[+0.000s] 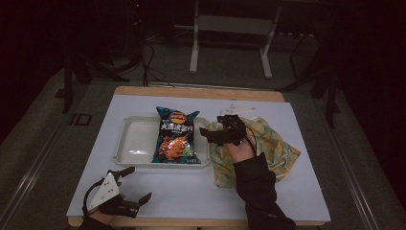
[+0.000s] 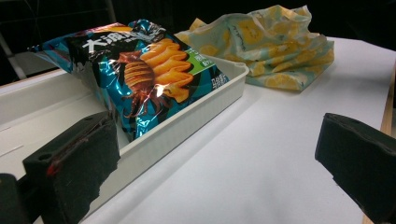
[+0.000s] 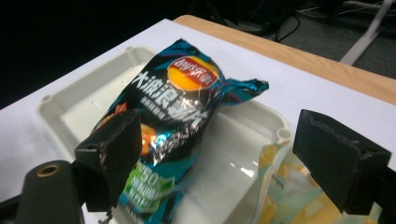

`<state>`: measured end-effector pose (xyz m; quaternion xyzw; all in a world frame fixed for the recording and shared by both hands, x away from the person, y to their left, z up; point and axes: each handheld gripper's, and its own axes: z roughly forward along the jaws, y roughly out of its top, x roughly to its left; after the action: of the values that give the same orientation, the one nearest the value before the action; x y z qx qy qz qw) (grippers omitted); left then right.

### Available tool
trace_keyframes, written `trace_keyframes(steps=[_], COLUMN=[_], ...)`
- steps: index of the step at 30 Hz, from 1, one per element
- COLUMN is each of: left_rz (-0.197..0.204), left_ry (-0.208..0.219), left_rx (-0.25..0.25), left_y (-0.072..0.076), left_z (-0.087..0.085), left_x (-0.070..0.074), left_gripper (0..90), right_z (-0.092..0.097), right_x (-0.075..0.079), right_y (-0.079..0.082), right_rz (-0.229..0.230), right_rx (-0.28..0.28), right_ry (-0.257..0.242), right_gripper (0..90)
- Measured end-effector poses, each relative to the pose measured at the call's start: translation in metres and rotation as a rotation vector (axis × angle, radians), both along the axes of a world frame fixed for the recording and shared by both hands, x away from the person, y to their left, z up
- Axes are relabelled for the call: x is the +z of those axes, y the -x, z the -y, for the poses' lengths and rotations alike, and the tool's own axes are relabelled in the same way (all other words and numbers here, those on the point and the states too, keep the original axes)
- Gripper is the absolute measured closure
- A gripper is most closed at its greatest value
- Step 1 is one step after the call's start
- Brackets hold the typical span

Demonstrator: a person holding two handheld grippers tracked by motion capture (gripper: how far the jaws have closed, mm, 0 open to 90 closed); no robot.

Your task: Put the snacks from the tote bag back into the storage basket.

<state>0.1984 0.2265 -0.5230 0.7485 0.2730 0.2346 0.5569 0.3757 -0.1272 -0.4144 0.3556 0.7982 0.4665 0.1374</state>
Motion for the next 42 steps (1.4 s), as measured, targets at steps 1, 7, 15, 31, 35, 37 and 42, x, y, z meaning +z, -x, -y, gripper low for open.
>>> trace_keyframes(steps=[1,7,15,31,35,37,42], left_rz=[-0.001,-0.001,0.000,0.002,0.000,-0.001,-0.001], left_ry=[0.000,0.000,0.001,-0.002,-0.004,-0.004,-0.004], left_rx=[-0.001,0.000,0.000,0.000,0.000,-0.001,0.001], left_y=[0.000,0.000,0.000,0.001,0.000,0.001,0.001], left_z=[0.000,0.000,0.000,0.000,0.001,0.001,0.001], left_x=[0.000,0.000,0.000,0.000,0.000,0.000,0.000], left_gripper=[0.0,0.0,0.0,0.0,0.0,0.0,0.0], right_z=[0.003,0.021,0.044,0.093,0.108,0.111,0.128], right_x=[0.001,0.002,-0.002,-0.011,-0.015,-0.017,-0.026], right_y=[0.003,0.015,0.026,0.058,0.068,0.070,0.078], right_rz=[0.009,0.052,0.061,0.120,0.136,0.137,0.138], right_rx=[0.003,0.023,0.027,0.021,0.015,0.015,0.000], right_ry=[0.006,0.024,0.004,0.022,0.031,0.024,0.010], right_gripper=[15.5,15.5,15.6,15.6,15.6,15.6,15.6])
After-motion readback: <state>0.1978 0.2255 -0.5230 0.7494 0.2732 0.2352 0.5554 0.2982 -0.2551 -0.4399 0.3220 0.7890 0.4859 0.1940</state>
